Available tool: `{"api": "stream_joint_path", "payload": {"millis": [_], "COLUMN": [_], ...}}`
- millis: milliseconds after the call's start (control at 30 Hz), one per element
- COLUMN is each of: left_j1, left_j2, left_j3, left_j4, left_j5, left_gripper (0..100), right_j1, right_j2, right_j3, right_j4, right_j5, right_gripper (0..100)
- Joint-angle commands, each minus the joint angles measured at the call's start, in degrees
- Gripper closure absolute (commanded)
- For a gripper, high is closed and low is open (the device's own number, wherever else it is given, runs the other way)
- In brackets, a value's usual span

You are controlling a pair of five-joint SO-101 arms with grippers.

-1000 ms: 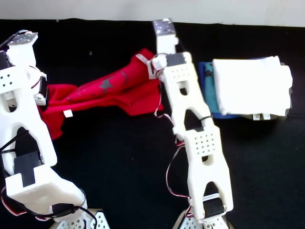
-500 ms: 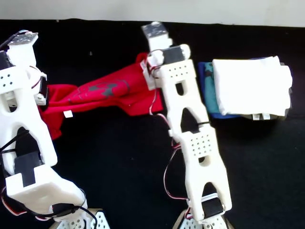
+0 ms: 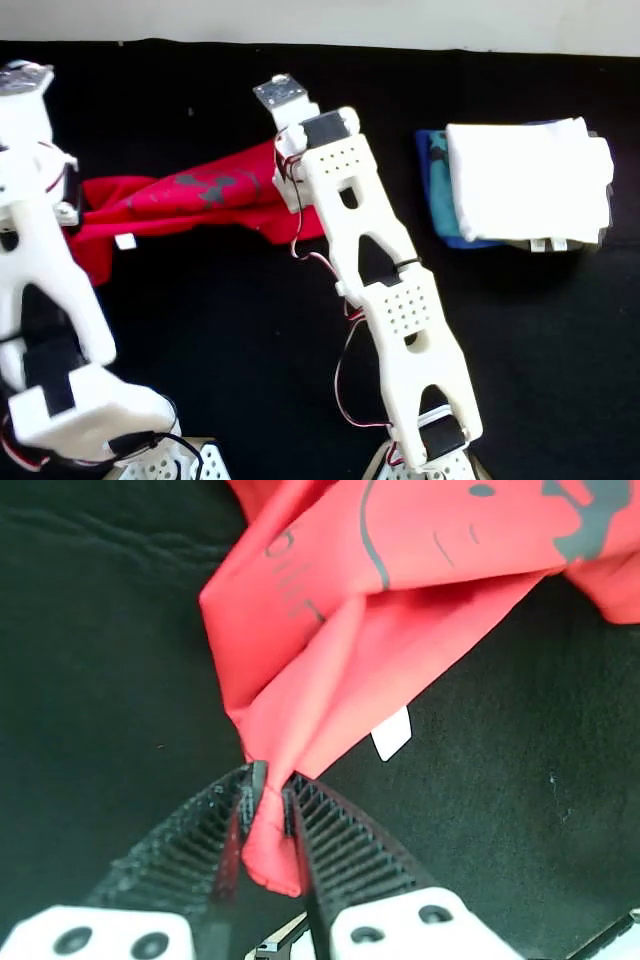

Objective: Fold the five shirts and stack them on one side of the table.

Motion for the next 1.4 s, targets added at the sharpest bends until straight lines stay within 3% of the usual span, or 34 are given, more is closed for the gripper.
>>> {"api": "stream_joint_path", "payload": {"millis": [0, 333, 500, 700, 833, 1133, 1367], "left_j1": [-1.63, -4.18, -7.43, -7.25, -7.60, -7.34, -7.34], "left_j2": [-10.33, -28.26, -35.30, -33.54, -30.99, -28.79, -28.79], "left_j3": [2.15, 18.77, 20.62, 27.21, 31.16, 32.22, 32.31], "left_j4": [0.62, 0.44, 0.44, -0.62, -4.75, -5.89, -6.59], "left_j5": [-1.23, -5.10, -7.38, -7.47, -7.47, -7.30, -7.21], "left_gripper": [99, 99, 99, 99, 99, 99, 99], "right_j1": [-0.57, -4.70, -4.88, -3.74, -4.44, -7.87, -9.10], "right_j2": [-0.57, -0.57, -0.57, -0.57, -0.66, -0.66, -0.66], "right_j3": [1.10, 3.47, 4.00, 3.82, 3.74, 3.38, 3.91], "right_j4": [-1.19, -1.45, -10.24, -20.26, -17.63, -0.84, -2.51], "right_j5": [0.35, -3.16, -3.16, -3.25, -3.25, -0.44, 0.18], "right_gripper": [81.6, 77.4, 77.4, 77.4, 77.4, 77.4, 77.4]}}
